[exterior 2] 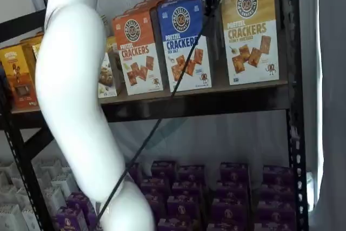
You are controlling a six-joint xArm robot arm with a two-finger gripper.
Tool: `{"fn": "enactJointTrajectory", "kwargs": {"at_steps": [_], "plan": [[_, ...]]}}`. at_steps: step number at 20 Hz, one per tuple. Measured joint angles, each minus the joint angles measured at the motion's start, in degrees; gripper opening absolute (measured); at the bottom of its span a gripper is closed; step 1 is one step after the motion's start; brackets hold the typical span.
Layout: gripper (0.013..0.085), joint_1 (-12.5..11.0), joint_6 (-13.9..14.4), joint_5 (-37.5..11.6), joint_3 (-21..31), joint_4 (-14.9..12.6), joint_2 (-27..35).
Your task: Retrieve the yellow and white box located on the top shelf, the sixth one from the left
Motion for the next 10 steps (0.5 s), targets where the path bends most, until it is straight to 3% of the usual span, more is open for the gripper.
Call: {"fn": "enactJointTrajectory", "kwargs": {"at_steps": [1, 2, 3, 7, 10], "plan": [[0.085, 0.6, 0.0, -0.4, 0.3, -1.2, -0.3], [0.085, 2.5, 0.0, -1.9, 1.5, -4.9, -1.5], [0.085, 3.5, 0.1, -2.7, 2.5, -6.6, -2.4], [0.085, 4.0, 0.5, -3.5, 4.4, -7.0, -4.1], [0.085, 2.8, 0.5, -3.9, 5.1, -4.5, -4.8]]}}
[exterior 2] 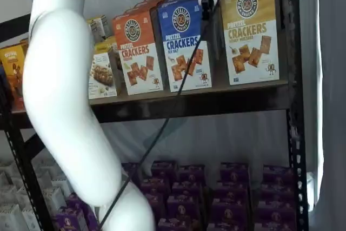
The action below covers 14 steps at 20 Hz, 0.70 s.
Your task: Retrieve the yellow and white box located on the top shelf, the sixth one from the left
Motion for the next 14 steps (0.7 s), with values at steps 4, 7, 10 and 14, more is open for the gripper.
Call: {"fn": "enactJointTrajectory", "kwargs": {"at_steps": [4, 7, 10, 14], "plan": [[0.085, -3.9, -0.1, -1.2, 0.3, 8.0, -0.6], [0.085, -6.4, -0.1, -3.5, 1.2, 13.4, -1.7], [0.085, -8.8, -0.3, -7.6, 3.3, 19.1, -3.6], [0.085, -10.2, -1.9, -17.5, 9.4, 25.6, -7.8]]}}
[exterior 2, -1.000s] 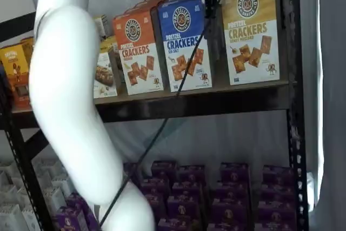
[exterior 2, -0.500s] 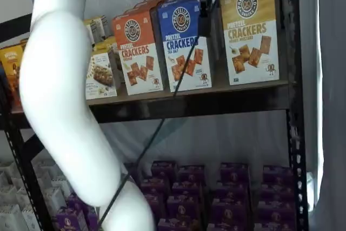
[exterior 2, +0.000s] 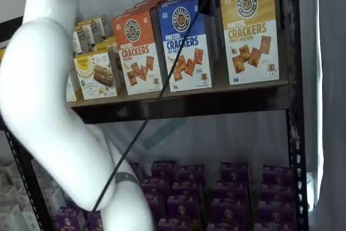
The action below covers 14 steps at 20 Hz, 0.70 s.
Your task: Retrieve the yellow and white box located on the top shelf, the sixth one from the left
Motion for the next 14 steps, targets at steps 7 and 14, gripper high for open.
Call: {"fn": "enactJointTrajectory", "kwargs": {"at_steps": [7, 14], "plan": [[0.085, 2.9, -3.7, -12.1, 3.1, -1.1, -1.5], [0.085, 6.4, -4.1, -15.0, 0.0, -8.1, 1.5]]}}
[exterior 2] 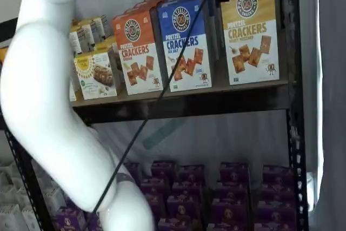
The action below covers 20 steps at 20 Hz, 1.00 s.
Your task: Retrieve the yellow and white box located on the top shelf, the sixth one from the left
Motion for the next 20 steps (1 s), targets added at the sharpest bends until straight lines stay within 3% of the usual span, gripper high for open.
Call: {"fn": "enactJointTrajectory", "kwargs": {"at_steps": [10, 16, 20], "plan": [[0.085, 4.4, 4.4, 6.1, -9.9, -9.6, 7.8], [0.085, 6.7, 6.5, 9.0, -15.1, -13.5, 12.2], [0.085, 7.4, 7.0, 9.5, -16.8, -14.7, 13.8]]}}
